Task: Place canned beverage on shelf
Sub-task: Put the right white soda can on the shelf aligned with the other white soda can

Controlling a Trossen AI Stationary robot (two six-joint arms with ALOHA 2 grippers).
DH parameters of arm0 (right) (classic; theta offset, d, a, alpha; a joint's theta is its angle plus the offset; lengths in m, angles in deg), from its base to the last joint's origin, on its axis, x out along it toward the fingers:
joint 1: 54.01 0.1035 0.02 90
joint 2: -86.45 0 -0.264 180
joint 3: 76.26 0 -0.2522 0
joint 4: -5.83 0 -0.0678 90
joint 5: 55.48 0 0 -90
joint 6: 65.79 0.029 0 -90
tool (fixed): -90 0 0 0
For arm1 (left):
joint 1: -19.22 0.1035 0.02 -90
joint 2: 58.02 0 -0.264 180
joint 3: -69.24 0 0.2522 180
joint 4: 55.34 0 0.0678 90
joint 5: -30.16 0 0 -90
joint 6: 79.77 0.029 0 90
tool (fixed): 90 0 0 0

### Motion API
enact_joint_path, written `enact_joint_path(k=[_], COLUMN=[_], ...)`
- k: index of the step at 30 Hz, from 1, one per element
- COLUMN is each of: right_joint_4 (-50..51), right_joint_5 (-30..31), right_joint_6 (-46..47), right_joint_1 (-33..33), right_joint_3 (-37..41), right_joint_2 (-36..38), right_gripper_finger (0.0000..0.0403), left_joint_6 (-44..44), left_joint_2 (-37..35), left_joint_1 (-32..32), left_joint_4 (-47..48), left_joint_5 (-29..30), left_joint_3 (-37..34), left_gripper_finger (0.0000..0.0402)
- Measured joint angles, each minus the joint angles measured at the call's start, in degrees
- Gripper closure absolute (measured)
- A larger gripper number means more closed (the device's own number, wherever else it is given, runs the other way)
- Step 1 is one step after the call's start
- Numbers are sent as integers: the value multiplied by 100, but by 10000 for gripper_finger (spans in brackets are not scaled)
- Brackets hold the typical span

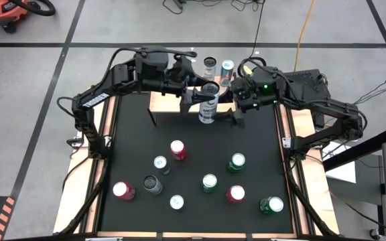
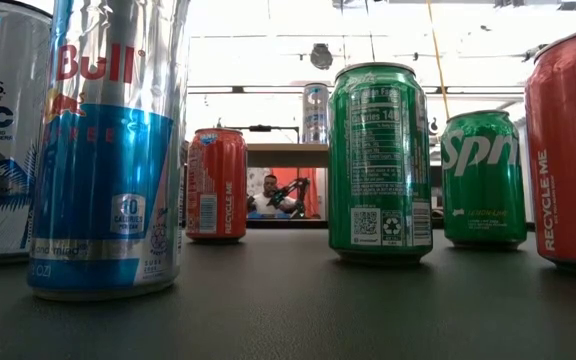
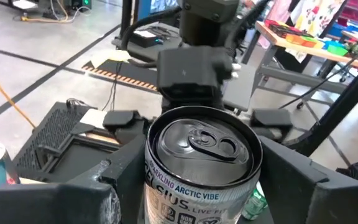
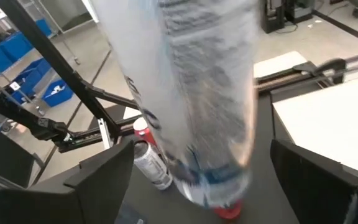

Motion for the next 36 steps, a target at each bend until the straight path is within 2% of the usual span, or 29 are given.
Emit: enact_joint_path(k=[10,17,20,31,36], right_joint_4=[835,1384,1591,1648,1646], right_joint_5=[46,190,329,627,645], right_joint_6=[-170,-318,-339,-311,-296], right_joint_1=[-272,-443,-492,-502,-501], right_joint_3=[0,0,0,0,0], right_joint_2=[471,801,936,1295,1364], right_gripper_finger=[46,46,46,46,46], left_joint_6=[238,873,1026,1296,1432], left_joint_2=[-69,-66,-65,275,553], left_joint_1=[259,612,844,1432,1503], left_joint_4=[-265,-314,-416,-518,-575], left_joint_5=[-433,-476,-712,-1606,-1711], left_joint_3=[2,4,2,-31,-31], left_gripper_finger=[154,154,154,154,154])
